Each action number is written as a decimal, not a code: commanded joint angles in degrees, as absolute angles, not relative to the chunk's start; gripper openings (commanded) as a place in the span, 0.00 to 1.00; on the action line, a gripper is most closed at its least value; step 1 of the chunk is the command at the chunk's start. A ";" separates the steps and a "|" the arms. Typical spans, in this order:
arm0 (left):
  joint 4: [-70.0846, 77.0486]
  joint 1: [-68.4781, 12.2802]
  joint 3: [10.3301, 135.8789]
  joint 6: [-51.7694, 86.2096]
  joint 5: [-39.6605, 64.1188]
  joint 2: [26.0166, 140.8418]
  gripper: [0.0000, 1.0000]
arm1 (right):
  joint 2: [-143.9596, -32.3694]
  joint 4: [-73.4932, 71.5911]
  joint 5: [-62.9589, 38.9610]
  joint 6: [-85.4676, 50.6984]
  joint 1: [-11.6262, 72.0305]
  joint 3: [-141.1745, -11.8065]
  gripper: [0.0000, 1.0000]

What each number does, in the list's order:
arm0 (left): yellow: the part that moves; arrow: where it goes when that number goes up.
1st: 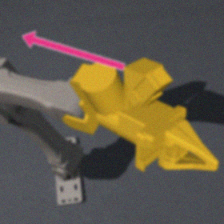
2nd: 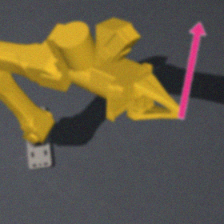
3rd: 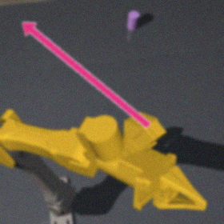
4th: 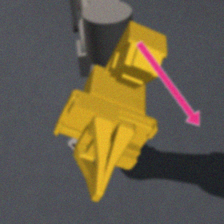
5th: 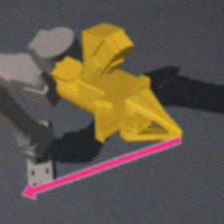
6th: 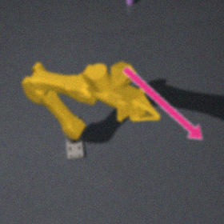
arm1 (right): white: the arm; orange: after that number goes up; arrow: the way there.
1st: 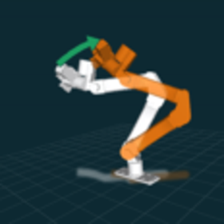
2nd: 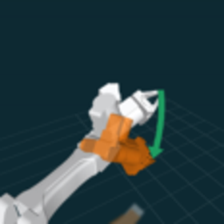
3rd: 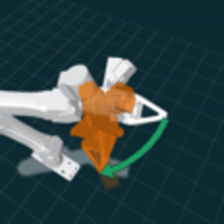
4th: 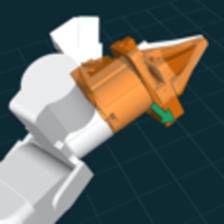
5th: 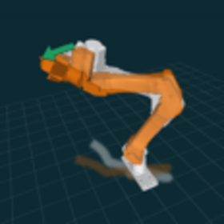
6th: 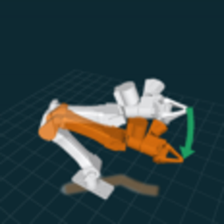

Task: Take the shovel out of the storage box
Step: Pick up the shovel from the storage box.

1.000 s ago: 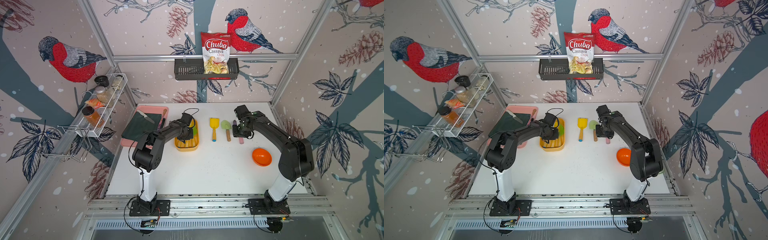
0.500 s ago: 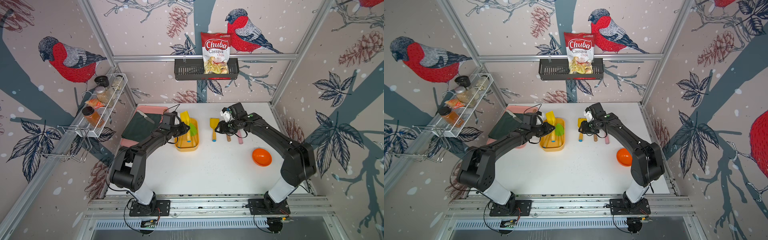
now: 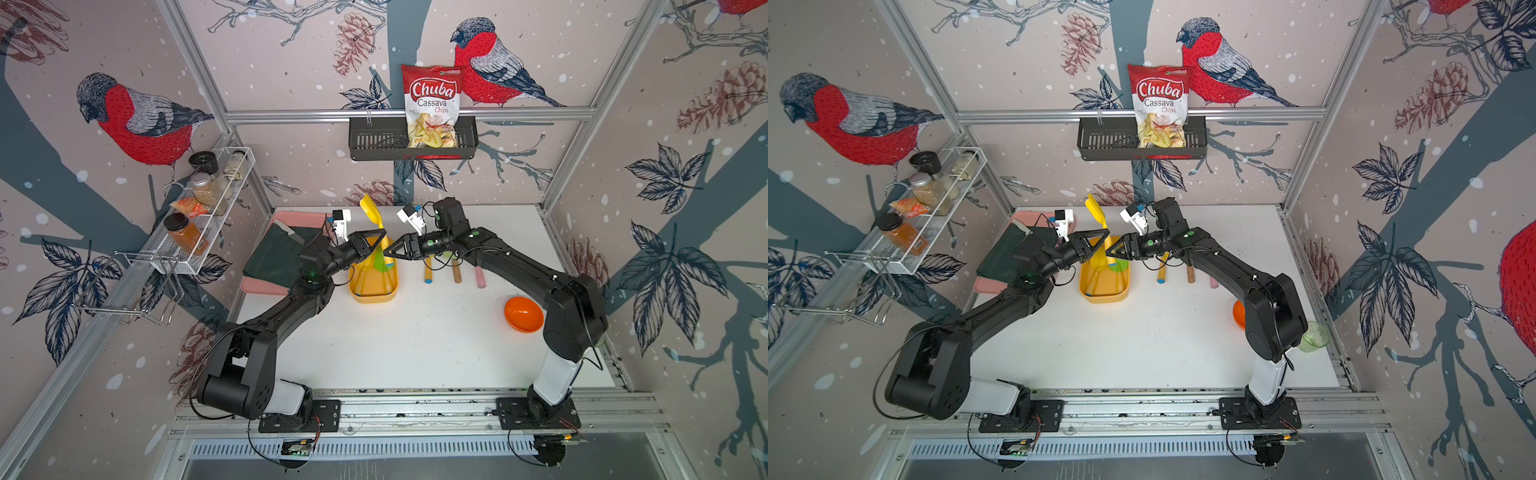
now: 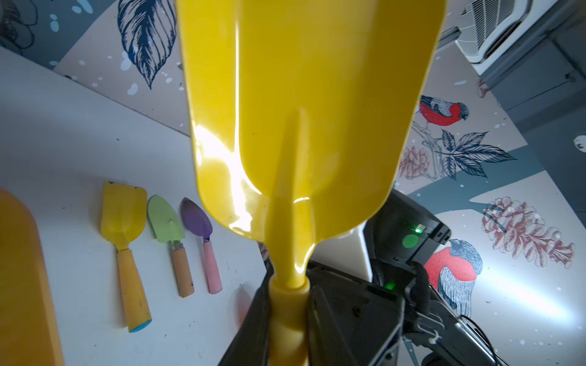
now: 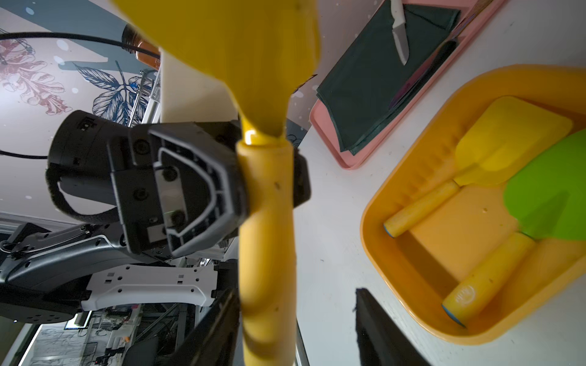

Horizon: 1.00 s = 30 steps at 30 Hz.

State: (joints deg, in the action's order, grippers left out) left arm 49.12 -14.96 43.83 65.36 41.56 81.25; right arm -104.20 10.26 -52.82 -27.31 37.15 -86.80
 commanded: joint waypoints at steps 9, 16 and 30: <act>60.96 -14.89 41.30 71.10 42.89 81.49 0.00 | -104.54 -1.74 -58.49 -34.30 36.91 -84.50 0.42; 57.91 -14.92 41.50 68.60 42.71 80.81 0.00 | -104.53 -0.04 -57.59 -33.70 36.94 -83.96 0.21; 32.67 -14.59 43.96 57.04 34.06 75.23 0.99 | -100.54 25.19 -35.34 -21.12 32.79 -88.31 0.14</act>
State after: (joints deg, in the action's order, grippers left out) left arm 46.11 -14.79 41.82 65.19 39.22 77.28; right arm -102.85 12.40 -49.65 -28.86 34.20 -85.78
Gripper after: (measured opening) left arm 0.999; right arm 0.283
